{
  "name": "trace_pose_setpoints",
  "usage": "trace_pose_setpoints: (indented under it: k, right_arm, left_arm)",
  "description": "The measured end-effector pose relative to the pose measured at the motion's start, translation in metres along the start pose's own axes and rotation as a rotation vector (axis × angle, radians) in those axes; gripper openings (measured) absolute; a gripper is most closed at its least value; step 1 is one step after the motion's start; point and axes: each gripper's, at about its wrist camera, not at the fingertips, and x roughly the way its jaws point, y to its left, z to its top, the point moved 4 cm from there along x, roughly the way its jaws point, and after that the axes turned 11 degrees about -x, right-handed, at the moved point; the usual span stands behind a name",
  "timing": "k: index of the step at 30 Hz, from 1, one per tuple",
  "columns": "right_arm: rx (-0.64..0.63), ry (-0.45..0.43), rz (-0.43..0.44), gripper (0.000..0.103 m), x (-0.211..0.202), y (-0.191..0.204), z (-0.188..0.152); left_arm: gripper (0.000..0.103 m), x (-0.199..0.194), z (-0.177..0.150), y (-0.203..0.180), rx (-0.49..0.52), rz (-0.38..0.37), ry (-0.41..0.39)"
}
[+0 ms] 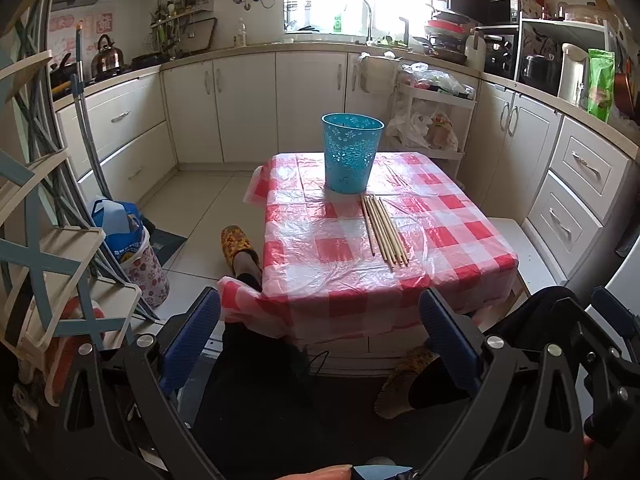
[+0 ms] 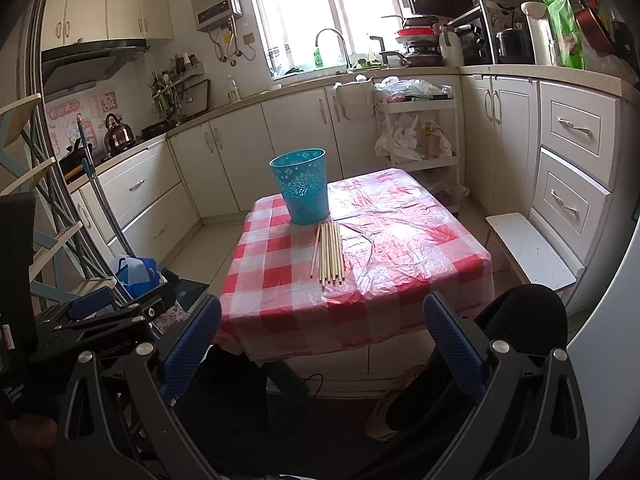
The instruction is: Organize utensils
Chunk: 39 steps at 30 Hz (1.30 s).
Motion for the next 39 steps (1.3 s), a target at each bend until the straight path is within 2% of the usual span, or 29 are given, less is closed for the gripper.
trace_pose_setpoints:
  k: [39]
  right_arm:
    - [0.000, -0.004, 0.002, 0.097, -0.0006, -0.0025, 0.0022]
  left_arm:
    - [0.095, -0.0013, 0.0020, 0.0006, 0.004, 0.004, -0.015]
